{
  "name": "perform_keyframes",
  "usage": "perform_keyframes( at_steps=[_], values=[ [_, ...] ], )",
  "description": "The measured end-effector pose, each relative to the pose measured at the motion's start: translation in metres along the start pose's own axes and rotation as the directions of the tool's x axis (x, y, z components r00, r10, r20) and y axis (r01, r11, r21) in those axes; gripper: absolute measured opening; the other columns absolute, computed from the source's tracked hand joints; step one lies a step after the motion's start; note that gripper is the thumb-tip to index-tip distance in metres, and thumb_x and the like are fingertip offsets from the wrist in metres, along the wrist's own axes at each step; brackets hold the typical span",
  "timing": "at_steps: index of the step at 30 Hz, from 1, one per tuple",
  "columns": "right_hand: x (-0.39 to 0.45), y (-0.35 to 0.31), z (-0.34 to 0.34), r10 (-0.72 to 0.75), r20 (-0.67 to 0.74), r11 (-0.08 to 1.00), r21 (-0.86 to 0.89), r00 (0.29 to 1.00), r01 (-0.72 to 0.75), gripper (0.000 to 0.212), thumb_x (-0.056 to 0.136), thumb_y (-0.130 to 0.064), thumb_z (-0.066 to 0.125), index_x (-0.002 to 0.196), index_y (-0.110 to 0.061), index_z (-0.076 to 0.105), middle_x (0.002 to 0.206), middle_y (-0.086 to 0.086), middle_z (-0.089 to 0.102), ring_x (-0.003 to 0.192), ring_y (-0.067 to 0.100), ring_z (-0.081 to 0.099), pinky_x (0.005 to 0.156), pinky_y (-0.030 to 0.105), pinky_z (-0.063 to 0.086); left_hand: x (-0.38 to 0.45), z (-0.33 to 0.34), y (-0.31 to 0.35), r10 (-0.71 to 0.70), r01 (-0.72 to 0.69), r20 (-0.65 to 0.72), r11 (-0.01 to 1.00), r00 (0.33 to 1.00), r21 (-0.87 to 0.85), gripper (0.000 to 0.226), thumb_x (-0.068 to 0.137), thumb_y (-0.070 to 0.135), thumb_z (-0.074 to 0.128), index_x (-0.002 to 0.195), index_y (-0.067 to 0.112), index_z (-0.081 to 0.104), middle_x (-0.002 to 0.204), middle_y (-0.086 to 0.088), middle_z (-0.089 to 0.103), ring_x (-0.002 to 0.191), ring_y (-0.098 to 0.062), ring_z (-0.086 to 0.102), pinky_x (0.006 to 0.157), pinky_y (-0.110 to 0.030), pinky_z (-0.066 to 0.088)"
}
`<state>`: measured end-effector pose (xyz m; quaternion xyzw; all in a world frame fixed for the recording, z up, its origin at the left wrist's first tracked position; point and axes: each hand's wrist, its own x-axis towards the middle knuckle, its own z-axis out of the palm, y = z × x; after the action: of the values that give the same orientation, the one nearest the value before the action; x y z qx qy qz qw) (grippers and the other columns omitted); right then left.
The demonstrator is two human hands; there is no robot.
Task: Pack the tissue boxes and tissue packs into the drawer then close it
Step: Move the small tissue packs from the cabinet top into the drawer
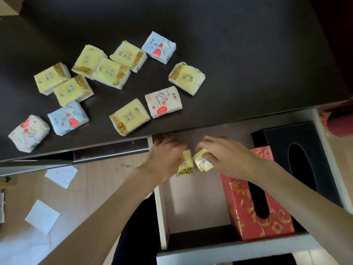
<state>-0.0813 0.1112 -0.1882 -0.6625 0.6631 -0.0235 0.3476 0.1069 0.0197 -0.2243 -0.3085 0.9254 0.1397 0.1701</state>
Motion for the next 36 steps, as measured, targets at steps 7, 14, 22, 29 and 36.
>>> perform_keyframes(
  at_steps=[7, 14, 22, 29, 36],
  values=[
    [0.021, 0.013, 0.024, 0.004, -0.072, 0.987, -0.161, 0.997, -0.016, 0.017, 0.098, -0.037, 0.054, 0.113, -0.03, 0.058, 0.118, -0.01, 0.056, 0.1, 0.023, 0.066, 0.069, 0.036, 0.044, 0.0, 0.011, -0.008, 0.139, -0.122, -0.134, 0.984, 0.981, 0.129, 0.028, 0.081, 0.034, 0.06, 0.105, 0.02, 0.067, 0.106, -0.001, 0.066, 0.106, -0.027, 0.059, 0.092, -0.042, 0.04],
    [0.017, 0.012, 0.029, 0.086, -0.271, 0.949, -0.269, 0.959, -0.161, 0.014, 0.098, -0.045, 0.053, 0.102, -0.032, 0.058, 0.11, -0.009, 0.067, 0.094, 0.024, 0.067, 0.066, 0.036, 0.038, -0.016, 0.006, -0.011, 0.096, -0.053, -0.175, 0.971, 0.98, 0.234, 0.052, 0.085, 0.059, 0.033, 0.113, 0.026, 0.064, 0.113, 0.006, 0.065, 0.117, -0.02, 0.054, 0.107, -0.042, 0.026],
    [0.0, -0.009, 0.039, 0.107, -0.231, 0.745, -0.625, 0.967, -0.231, 0.101, 0.06, -0.1, 0.024, 0.128, -0.03, 0.051, 0.114, -0.003, 0.069, 0.117, 0.026, 0.063, 0.104, 0.05, 0.034, -0.018, 0.026, -0.014, 0.145, -0.083, -0.195, 0.952, 0.97, 0.294, 0.081, 0.058, 0.084, 0.053, 0.121, 0.034, 0.055, 0.116, 0.012, 0.057, 0.115, -0.012, 0.053, 0.107, -0.04, 0.017],
    [0.001, -0.01, 0.071, 0.12, -0.377, 0.686, -0.637, 0.918, -0.351, 0.055, 0.078, -0.069, 0.047, 0.111, -0.026, 0.05, 0.094, -0.001, 0.065, 0.115, 0.027, 0.058, 0.111, 0.057, 0.023, -0.009, 0.037, -0.015, 0.145, -0.078, -0.289, 0.97, 0.946, 0.23, 0.07, 0.055, 0.084, 0.056, 0.103, 0.034, 0.063, 0.093, 0.009, 0.058, 0.096, -0.017, 0.059, 0.095, -0.043, 0.025],
    [-0.006, -0.013, 0.07, 0.114, -0.373, 0.761, -0.563, 0.921, -0.323, 0.041, 0.083, -0.057, 0.049, 0.114, -0.035, 0.064, 0.099, -0.005, 0.067, 0.117, 0.023, 0.054, 0.105, 0.052, 0.028, -0.011, 0.038, -0.015, 0.135, -0.049, -0.319, 0.963, 0.938, 0.264, 0.064, 0.053, 0.078, 0.06, 0.091, 0.027, 0.065, 0.085, 0.005, 0.063, 0.085, -0.021, 0.059, 0.084, -0.042, 0.022]
  ],
)
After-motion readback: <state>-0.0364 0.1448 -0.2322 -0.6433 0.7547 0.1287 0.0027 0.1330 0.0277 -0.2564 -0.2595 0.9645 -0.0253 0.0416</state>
